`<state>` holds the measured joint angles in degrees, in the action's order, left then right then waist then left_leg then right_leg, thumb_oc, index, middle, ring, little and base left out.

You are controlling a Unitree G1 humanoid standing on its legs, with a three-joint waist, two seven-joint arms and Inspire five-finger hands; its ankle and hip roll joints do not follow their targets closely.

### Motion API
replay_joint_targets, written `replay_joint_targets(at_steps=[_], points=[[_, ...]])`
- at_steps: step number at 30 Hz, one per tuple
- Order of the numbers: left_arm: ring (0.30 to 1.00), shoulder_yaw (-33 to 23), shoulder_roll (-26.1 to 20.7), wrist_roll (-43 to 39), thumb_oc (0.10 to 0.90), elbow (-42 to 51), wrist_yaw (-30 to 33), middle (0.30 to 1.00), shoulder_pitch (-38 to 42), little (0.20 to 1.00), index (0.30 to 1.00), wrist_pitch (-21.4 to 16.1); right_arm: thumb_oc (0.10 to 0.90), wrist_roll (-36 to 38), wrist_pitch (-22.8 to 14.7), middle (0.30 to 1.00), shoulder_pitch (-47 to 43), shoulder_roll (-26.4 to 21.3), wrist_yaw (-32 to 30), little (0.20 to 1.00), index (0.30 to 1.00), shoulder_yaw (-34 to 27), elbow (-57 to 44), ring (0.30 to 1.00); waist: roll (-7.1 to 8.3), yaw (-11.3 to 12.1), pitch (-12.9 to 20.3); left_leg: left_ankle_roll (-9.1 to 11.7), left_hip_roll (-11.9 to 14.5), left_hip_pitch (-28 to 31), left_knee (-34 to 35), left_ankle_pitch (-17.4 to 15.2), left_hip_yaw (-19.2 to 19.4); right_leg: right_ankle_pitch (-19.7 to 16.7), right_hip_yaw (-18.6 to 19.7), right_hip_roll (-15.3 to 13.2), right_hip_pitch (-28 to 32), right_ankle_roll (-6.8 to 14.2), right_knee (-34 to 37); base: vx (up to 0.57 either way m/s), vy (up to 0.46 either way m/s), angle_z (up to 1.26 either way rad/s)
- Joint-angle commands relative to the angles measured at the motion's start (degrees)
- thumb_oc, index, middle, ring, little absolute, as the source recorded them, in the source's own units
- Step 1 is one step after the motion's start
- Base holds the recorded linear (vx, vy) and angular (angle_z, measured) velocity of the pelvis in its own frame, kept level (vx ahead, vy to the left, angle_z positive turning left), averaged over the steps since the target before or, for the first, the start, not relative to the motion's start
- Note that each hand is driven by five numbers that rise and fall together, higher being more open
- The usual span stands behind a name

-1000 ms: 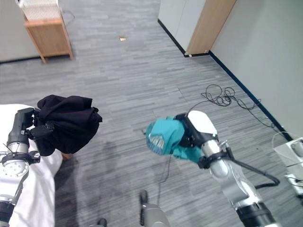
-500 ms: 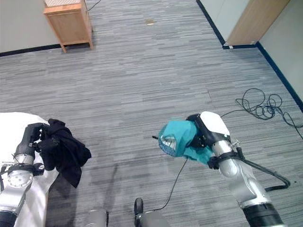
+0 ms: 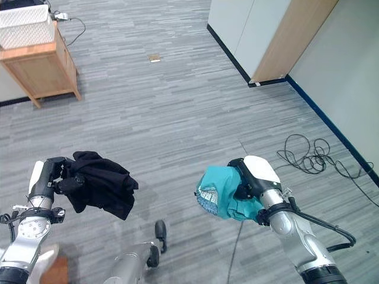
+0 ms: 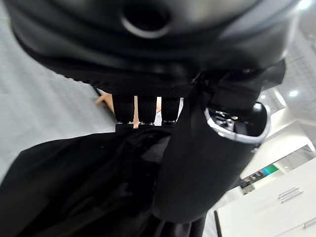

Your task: Pick up bed clothes into laundry basket.

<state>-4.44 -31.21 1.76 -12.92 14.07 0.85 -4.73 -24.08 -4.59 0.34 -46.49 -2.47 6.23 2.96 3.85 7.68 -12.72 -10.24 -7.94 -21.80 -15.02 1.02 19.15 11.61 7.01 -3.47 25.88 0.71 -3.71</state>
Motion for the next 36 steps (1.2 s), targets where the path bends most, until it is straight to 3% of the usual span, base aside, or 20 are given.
replay_joint_targets(at_steps=[1,4,5,8,10,12,13,14,15,17,20,23,25,27,30,31,32,33,34,36], points=[[0.300,-4.18,-5.35,2.54,0.400,4.73,1.54,0.300,1.91,0.300,0.300,-4.26,0.400,-2.04,-2.01,0.300,-7.31,-0.74,-3.32,0.300,0.300,-5.24,-1.66,0.300,1.13,2.61,7.36,9.79,6.04,6.70,18.81,11.08,-4.14,-4.69,-1.78,-2.69,-3.24,7.17,4.37,0.44,0.232,-0.33],[0.300,-3.75,-5.79,2.38,0.400,4.42,1.17,0.300,2.04,0.300,0.300,-3.49,0.400,-3.52,-2.22,0.300,-6.87,1.11,-3.02,0.300,0.300,-5.02,-2.63,0.300,2.97,2.68,6.67,8.66,4.27,10.01,18.69,9.19,-7.60,-19.69,-2.37,-5.41,-8.20,13.05,-9.76,0.35,0.225,0.45],[0.300,-3.24,-6.35,2.24,0.400,3.52,1.50,0.300,2.94,0.300,0.300,-3.23,0.400,-3.33,-2.16,0.300,-8.12,1.36,-3.50,0.300,0.300,-4.11,-2.80,0.300,2.26,1.76,5.97,8.37,4.95,12.52,18.75,7.71,-9.46,-23.07,-1.41,-5.20,-10.83,12.94,-16.52,0.41,0.229,0.43],[0.300,-4.24,-7.54,2.49,0.400,3.37,1.82,0.300,3.03,0.300,0.300,-2.85,0.400,-3.06,-2.35,0.300,-8.87,2.23,-3.65,0.300,0.300,-4.21,-3.98,0.300,-0.43,-0.64,4.89,8.16,8.00,19.51,19.44,3.18,-12.73,-20.37,-6.71,-8.21,-19.85,10.21,-24.39,0.47,0.178,0.74],[0.300,-4.30,-7.88,3.03,0.400,3.51,1.74,0.300,3.60,0.300,0.300,-3.21,0.400,-2.55,-2.60,0.300,-8.02,2.64,-3.34,0.300,0.300,-4.65,-5.15,0.300,-1.33,-2.09,4.47,8.76,9.47,22.16,19.98,1.72,-14.17,-16.65,-10.22,-9.62,-24.44,8.89,-20.42,0.47,0.053,0.45],[0.300,-3.48,-8.52,3.20,0.400,2.81,1.37,0.300,4.52,0.300,0.300,-3.17,0.400,-1.26,-2.46,0.300,-6.46,2.89,-2.84,0.300,0.300,-5.47,-5.16,0.300,-1.13,-5.22,4.05,9.35,9.35,25.45,20.02,-0.69,-18.22,-11.13,-10.77,-5.38,-27.96,7.41,-14.31,0.63,0.008,1.26],[0.300,-2.40,-9.05,3.56,0.400,2.29,1.05,0.300,5.73,0.300,0.300,-3.03,0.400,0.02,-2.19,0.300,-5.33,2.86,-2.79,0.300,0.300,-6.55,-5.17,0.300,0.19,-7.66,3.77,9.94,8.47,27.95,20.02,-2.46,-21.70,-11.16,-8.08,-1.87,-30.42,8.07,-4.44,0.57,-0.007,1.68],[0.300,-2.22,-9.14,3.55,0.400,2.14,1.06,0.300,5.89,0.300,0.300,-3.05,0.400,0.09,-2.18,0.300,-5.19,2.91,-2.75,0.300,0.300,-6.69,-5.23,0.300,0.02,-7.90,3.80,9.96,8.73,28.17,20.02,-2.90,-22.10,-11.23,-8.52,-1.68,-29.60,8.08,-3.47,0.62,0.063,2.01],[0.300,-0.99,-9.21,3.25,0.400,1.10,0.82,0.300,7.35,0.300,0.300,-2.77,0.400,0.97,-1.97,0.300,-4.94,2.86,-3.08,0.300,0.300,-7.40,-5.01,0.300,0.69,-9.57,3.40,9.86,8.01,30.64,20.02,-4.66,-24.28,-12.99,-6.87,0.74,-30.61,8.49,1.80,0.30,0.066,2.10],[0.300,-1.05,-9.33,3.23,0.400,0.98,0.75,0.300,7.31,0.300,0.300,-2.66,0.400,1.29,-1.84,0.300,-4.90,2.75,-3.08,0.300,0.300,-7.57,-4.91,0.300,0.98,-9.80,3.27,9.77,7.82,31.34,20.02,-5.06,-24.52,-13.88,-7.05,1.24,-30.87,8.56,2.85,0.30,0.050,1.68],[0.300,-2.92,-9.50,3.27,0.400,1.01,0.31,0.300,5.04,0.300,0.300,-2.49,0.400,1.93,-2.24,0.300,-4.78,2.82,-2.06,0.300,0.300,-7.36,-5.56,0.300,1.53,-9.78,3.91,9.67,7.55,33.82,20.02,-7.31,-23.76,-16.66,-11.20,3.22,-32.18,8.31,5.44,0.46,0.032,0.41],[0.300,-3.60,-8.63,3.56,0.400,-0.37,-0.57,0.300,3.28,0.300,0.300,-2.21,0.400,1.94,-2.21,0.300,-2.27,2.82,-0.97,0.300,0.300,-8.46,-4.91,0.300,1.69,-11.97,4.36,9.79,7.34,38.89,20.02,-10.33,-27.17,-18.72,-14.36,7.04,-37.47,7.73,6.26,0.44,0.039,0.08],[0.300,-3.10,-8.33,3.61,0.400,-0.82,-0.74,0.300,3.19,0.300,0.300,-2.29,0.400,2.15,-2.04,0.300,-1.69,2.99,-1.03,0.300,0.300,-8.89,-4.70,0.300,1.94,-13.28,4.60,9.92,7.04,40.12,20.02,-10.81,-29.18,-19.61,-15.33,6.70,-38.13,7.26,6.27,0.28,0.000,0.49],[0.300,-2.54,-7.96,3.18,0.400,-0.57,-1.34,0.300,2.91,0.300,0.300,-2.34,0.400,3.99,-1.23,0.300,-1.51,3.83,-0.94,0.300,0.300,-9.81,-4.27,0.300,1.48,-14.45,6.63,10.90,8.53,43.52,20.02,-12.24,-30.18,-18.92,-16.46,6.56,-35.89,5.52,7.08,0.53,-0.025,0.38],[0.300,-2.17,-7.74,3.12,0.400,-0.46,-1.39,0.300,2.61,0.300,0.300,-2.51,0.400,4.61,-1.13,0.300,-1.23,4.04,-1.50,0.300,0.300,-10.22,-3.93,0.300,0.71,-14.99,7.18,11.79,9.88,44.55,19.73,-11.92,-30.12,-18.36,-15.59,7.17,-35.02,4.87,7.13,0.33,-0.017,0.31],[0.300,-2.25,-6.57,1.16,0.400,-0.37,-1.72,0.300,2.27,0.300,0.300,-2.68,0.400,4.80,-0.86,0.300,-2.39,4.27,-2.06,0.300,0.300,-10.21,-3.28,0.300,-0.74,-15.23,7.38,15.10,11.19,42.13,9.85,-6.93,-28.23,-18.37,-14.32,7.08,-32.25,4.45,6.88,0.42,-0.037,-0.12],[0.300,-2.25,-6.34,-0.39,0.400,0.87,-1.87,0.300,2.27,0.300,0.300,-3.01,0.400,5.50,-0.50,0.300,-4.37,3.46,-3.15,0.300,0.300,-10.31,-3.52,0.300,-0.10,-13.92,5.31,17.90,11.32,32.72,-9.89,1.20,-26.30,-17.26,-12.61,5.82,-28.12,2.39,7.57,0.44,-0.029,-0.11],[0.300,-2.27,-6.42,-0.40,0.400,0.87,-1.88,0.300,2.32,0.300,0.300,-2.98,0.400,5.51,-0.52,0.300,-4.46,3.53,-3.16,0.300,0.300,-10.31,-3.46,0.300,-0.24,-14.00,5.44,17.87,11.44,32.27,-10.64,0.67,-26.41,-16.99,-12.62,5.98,-28.14,2.49,7.74,0.30,-0.082,-0.46],[0.300,-2.22,-6.53,-0.57,0.400,1.73,-1.93,0.300,2.30,0.300,0.300,-3.34,0.400,5.71,-0.38,0.300,-6.38,2.82,-3.83,0.300,0.300,-10.04,-3.45,0.300,1.12,-12.50,4.41,16.07,10.28,27.53,-17.73,1.36,-26.12,-15.93,-11.41,5.21,-26.08,1.59,8.06,0.21,-0.087,-0.46],[0.300,-2.20,-6.85,-1.16,0.400,3.38,-1.86,0.300,2.32,0.300,0.300,-3.55,0.400,5.71,-0.10,0.300,-8.80,1.19,-4.68,0.300,0.300,-9.51,-3.16,0.300,3.48,-8.89,2.19,13.42,8.21,17.39,-27.90,-1.27,-25.02,-14.61,-8.12,3.66,-22.32,0.83,8.66,0.35,-0.068,-0.73]])
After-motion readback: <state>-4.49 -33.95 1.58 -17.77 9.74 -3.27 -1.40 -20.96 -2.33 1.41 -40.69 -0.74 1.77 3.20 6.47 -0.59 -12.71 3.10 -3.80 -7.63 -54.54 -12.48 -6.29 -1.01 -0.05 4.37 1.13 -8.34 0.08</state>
